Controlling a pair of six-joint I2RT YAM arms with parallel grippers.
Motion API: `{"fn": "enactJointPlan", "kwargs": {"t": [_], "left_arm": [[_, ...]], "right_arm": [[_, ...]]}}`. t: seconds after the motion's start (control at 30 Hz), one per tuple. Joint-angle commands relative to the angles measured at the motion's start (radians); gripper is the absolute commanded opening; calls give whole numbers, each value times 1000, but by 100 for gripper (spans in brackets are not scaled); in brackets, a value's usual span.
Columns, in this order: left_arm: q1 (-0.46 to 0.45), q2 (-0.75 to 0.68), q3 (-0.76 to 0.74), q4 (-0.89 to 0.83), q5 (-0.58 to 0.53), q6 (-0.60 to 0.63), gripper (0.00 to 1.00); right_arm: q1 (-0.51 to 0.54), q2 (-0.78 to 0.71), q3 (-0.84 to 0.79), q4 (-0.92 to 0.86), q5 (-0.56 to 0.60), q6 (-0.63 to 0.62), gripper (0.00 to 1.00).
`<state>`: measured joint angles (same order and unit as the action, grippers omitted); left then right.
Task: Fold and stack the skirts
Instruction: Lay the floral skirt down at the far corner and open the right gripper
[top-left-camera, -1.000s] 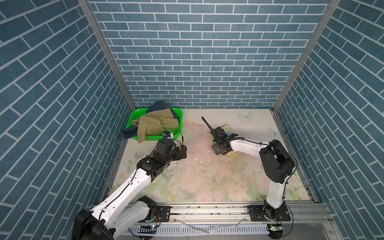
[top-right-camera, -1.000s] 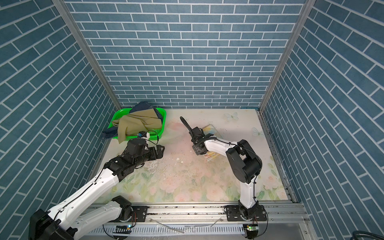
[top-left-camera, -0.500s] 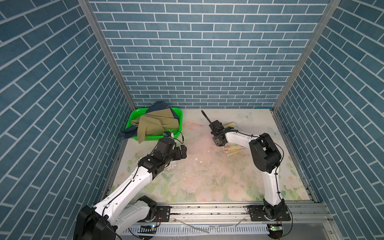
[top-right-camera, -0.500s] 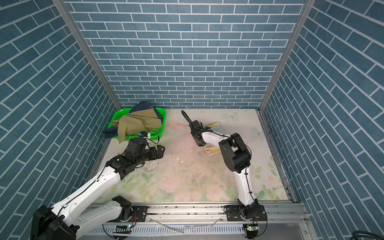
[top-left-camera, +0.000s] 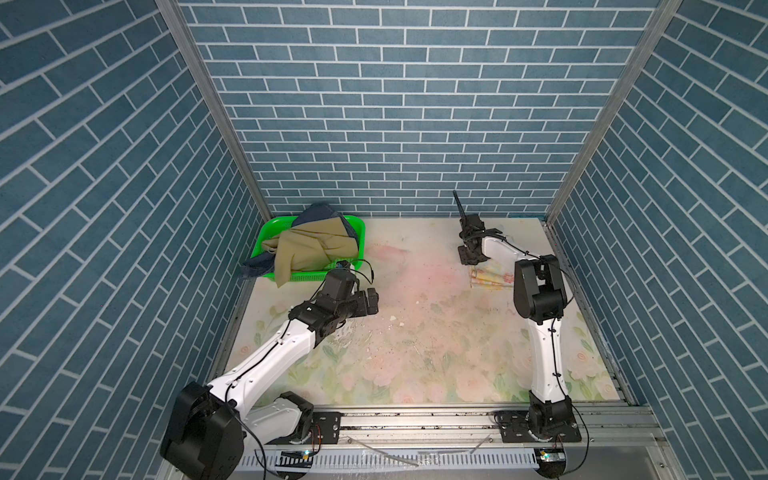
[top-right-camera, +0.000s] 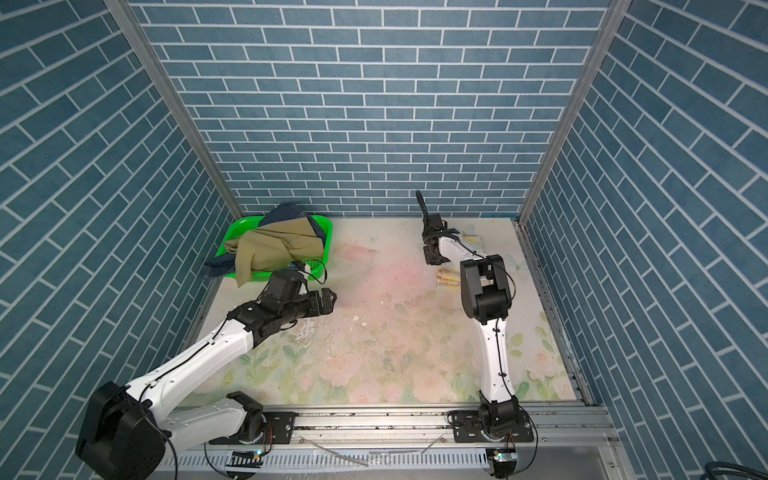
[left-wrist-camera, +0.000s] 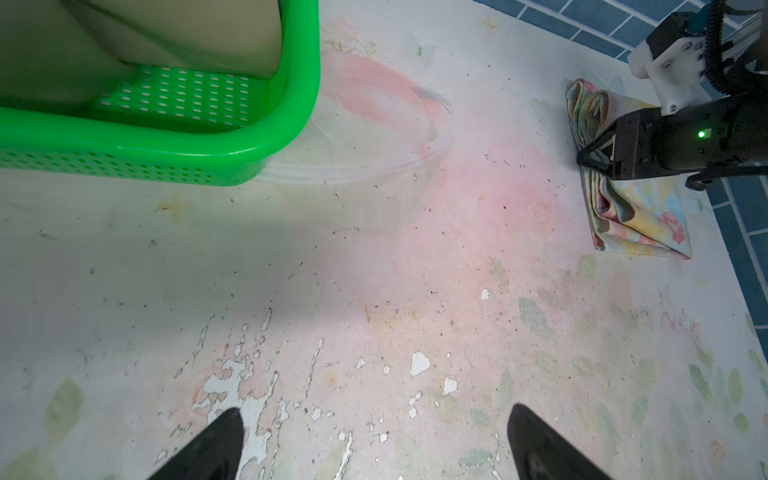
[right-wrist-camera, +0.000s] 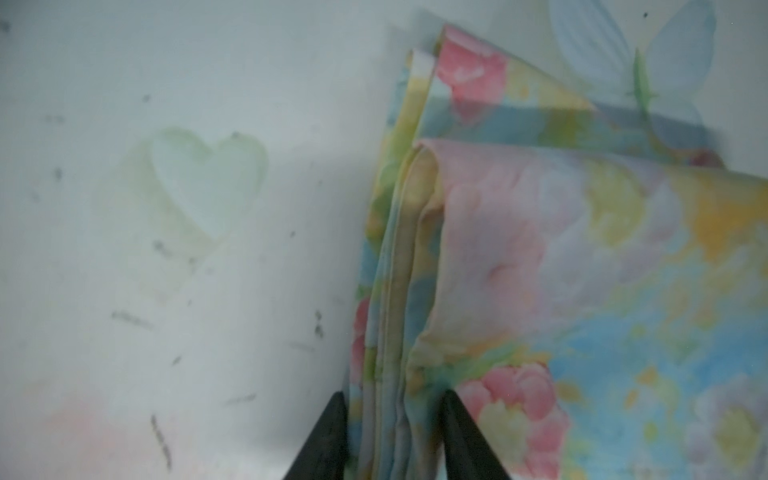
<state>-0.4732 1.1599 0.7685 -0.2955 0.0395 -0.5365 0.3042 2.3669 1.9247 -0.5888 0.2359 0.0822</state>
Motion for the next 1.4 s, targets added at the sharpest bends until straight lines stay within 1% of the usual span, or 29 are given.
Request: {"fn": "enactJointPlan", "kwargs": {"t": [0.0, 0.13, 0.2, 0.3, 0.37, 0.43, 0.53, 0.6, 0.67, 0.77, 0.9, 1.1, 1.2, 1.37], "left_arm": [[10, 16, 29, 37, 20, 20, 100], [12, 28, 31, 45, 26, 20, 100], [14, 31, 30, 48, 31, 19, 100], [15, 28, 26, 48, 35, 14, 99], [15, 19, 18, 52, 35, 10, 100], [15, 14, 14, 55, 36, 5, 100], [15, 15, 20, 49, 49, 1, 100], [15, 12, 26, 38, 53, 3, 100], [15, 5, 27, 30, 53, 5, 100], [15, -3, 16, 39, 52, 3, 100], [15, 4, 10, 54, 63, -3, 100], [15, -2, 5, 62, 64, -3, 100], [15, -3, 9, 56, 66, -3, 100], [14, -11, 18, 43, 63, 1, 100]], "right_arm": [[-23, 126, 119, -190, -105, 15, 37], [-39, 188, 267, -281, -135, 4, 37], [-39, 187, 295, -300, -121, -18, 38], [-39, 156, 295, -324, -90, -63, 42], [-39, 115, 252, -322, -94, -87, 49], [-36, 37, 154, -276, -103, -100, 61], [-33, -90, 3, -203, -125, -111, 70], [-28, -159, -75, -172, -121, -136, 74], [-28, -220, -144, -147, -119, -159, 75], [-25, -275, -230, -89, -135, -180, 77], [-15, -292, -236, -85, -152, -161, 80], [1, -222, -179, -126, -111, -158, 81], [4, -181, -145, -143, -84, -190, 80], [-3, -95, -110, -183, 0, -273, 77]]}}
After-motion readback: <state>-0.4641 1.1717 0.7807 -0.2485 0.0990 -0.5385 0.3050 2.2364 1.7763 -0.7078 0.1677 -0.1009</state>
